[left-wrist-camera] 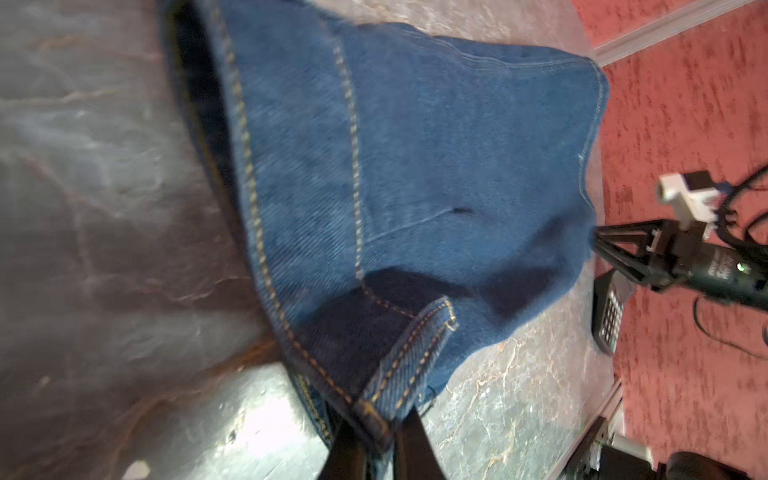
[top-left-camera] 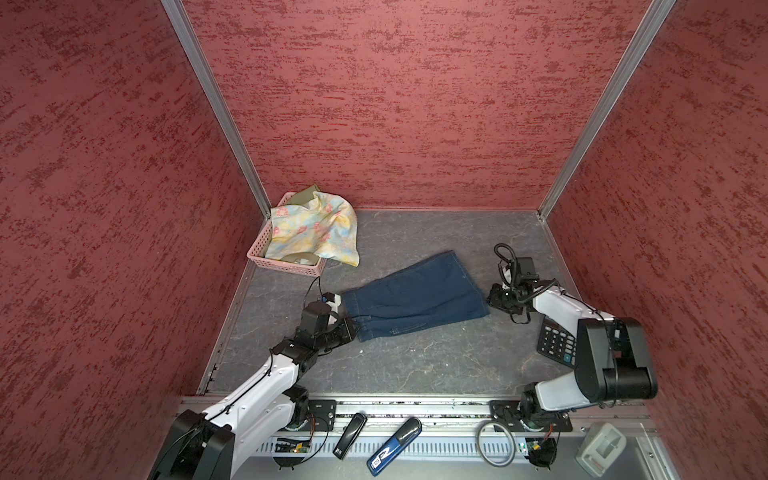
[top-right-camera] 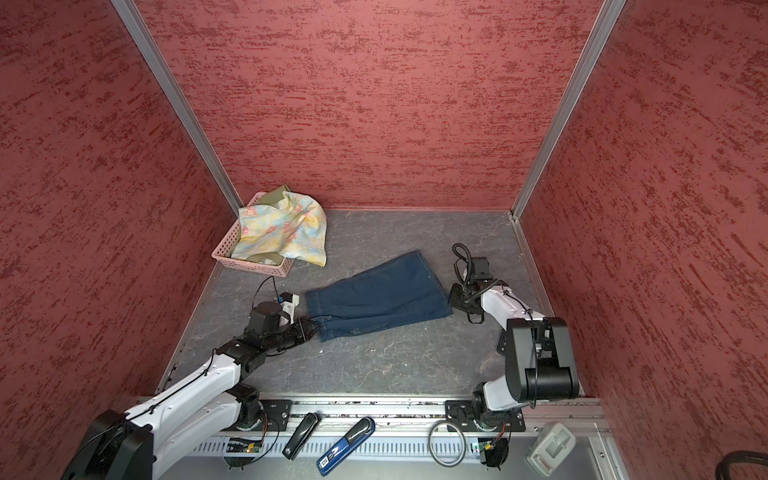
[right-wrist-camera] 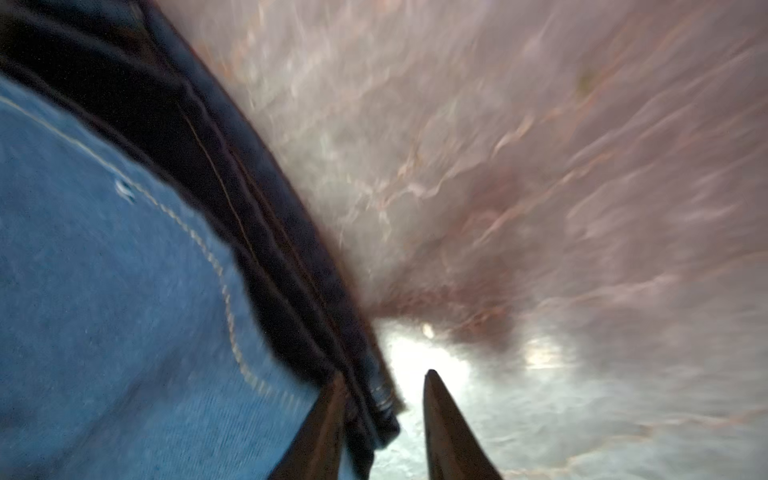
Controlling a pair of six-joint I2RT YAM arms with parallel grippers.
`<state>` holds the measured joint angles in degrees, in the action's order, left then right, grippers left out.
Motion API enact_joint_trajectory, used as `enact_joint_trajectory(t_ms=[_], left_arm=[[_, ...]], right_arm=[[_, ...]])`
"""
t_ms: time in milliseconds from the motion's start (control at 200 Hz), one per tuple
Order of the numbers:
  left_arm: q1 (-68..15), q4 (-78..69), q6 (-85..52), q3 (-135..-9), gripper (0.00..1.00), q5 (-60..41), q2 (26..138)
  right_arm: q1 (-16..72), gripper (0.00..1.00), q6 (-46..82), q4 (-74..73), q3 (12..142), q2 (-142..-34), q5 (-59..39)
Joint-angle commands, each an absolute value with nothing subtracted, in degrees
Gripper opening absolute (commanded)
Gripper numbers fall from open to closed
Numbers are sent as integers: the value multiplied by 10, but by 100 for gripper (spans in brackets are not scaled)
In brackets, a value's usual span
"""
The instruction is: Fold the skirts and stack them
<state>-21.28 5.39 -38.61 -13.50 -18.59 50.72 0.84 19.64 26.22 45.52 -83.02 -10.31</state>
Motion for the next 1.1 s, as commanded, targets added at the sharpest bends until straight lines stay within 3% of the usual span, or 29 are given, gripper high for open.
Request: enact_joint_trajectory(t_ms=[0, 135, 255, 426, 776, 1097], left_arm=[[-222, 80, -390, -130, 48, -159, 486], [-227, 107, -383, -134, 77, -147, 430], [-227, 150, -371, -149, 86, -132, 363], [-223, 178, -355, -193, 89, -111, 343], [-272, 109, -352, -314, 89, -163, 616], [-325, 121, -386, -243, 87, -166, 634]], right_arm=[[8, 45, 203, 274, 495, -768, -64], [28, 49, 197, 298, 533, -739, -45], [63, 49, 200, 308, 540, -741, -50], [98, 47, 218, 295, 510, -754, -69], [117, 46, 255, 240, 453, -845, -101], [117, 46, 263, 208, 433, -931, -80]])
